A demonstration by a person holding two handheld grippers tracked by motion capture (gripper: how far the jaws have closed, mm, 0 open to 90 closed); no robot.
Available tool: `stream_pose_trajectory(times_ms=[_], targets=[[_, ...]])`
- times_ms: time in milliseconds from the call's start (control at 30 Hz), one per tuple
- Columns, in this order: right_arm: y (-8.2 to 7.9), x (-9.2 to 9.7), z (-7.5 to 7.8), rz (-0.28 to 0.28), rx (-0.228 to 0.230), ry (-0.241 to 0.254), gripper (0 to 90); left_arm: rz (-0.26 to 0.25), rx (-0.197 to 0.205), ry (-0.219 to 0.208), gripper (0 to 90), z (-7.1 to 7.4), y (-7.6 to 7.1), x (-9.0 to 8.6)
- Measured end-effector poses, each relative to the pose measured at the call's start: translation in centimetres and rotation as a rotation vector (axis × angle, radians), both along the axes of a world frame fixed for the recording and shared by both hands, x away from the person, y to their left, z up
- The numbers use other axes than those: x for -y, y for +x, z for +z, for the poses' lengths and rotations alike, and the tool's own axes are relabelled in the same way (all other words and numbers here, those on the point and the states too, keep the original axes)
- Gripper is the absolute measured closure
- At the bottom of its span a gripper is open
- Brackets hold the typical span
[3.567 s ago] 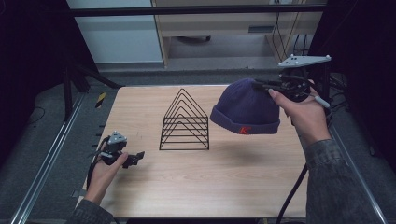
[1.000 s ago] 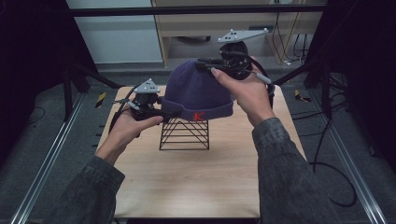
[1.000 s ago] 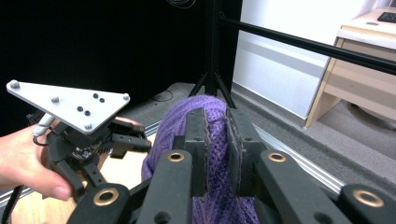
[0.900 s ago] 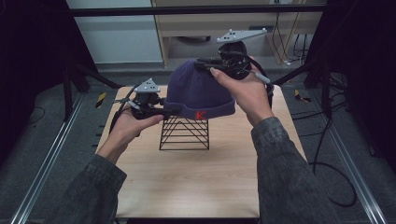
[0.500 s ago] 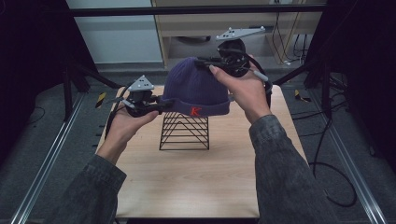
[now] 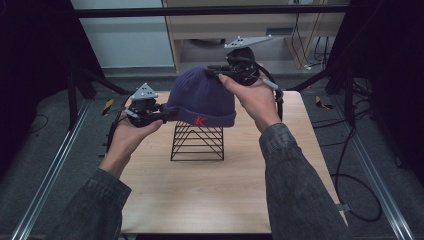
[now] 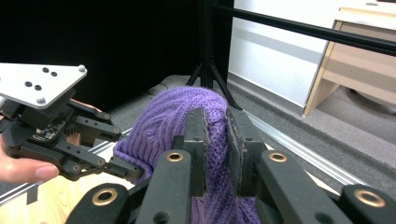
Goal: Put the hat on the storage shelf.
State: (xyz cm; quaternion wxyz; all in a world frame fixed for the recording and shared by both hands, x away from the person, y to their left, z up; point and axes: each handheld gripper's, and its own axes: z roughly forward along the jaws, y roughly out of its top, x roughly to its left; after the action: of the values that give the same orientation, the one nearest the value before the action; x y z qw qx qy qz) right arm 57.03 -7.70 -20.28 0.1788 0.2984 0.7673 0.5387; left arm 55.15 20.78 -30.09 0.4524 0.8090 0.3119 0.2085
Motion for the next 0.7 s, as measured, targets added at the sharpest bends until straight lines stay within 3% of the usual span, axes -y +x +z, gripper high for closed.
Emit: stream_pose_trajectory(times_ms=[367, 700], targets=[[0.1, -0.1, -0.5, 0.002, -0.007, -0.009, 79.2, 0.010, 0.004, 0.013, 66.6, -0.1, -0.1, -0.1], [0.5, -0.6, -1.6, 0.007, -0.029, -0.037, 79.1, 0.019, -0.015, 0.011, 66.7, -1.5, -0.1, -0.5]])
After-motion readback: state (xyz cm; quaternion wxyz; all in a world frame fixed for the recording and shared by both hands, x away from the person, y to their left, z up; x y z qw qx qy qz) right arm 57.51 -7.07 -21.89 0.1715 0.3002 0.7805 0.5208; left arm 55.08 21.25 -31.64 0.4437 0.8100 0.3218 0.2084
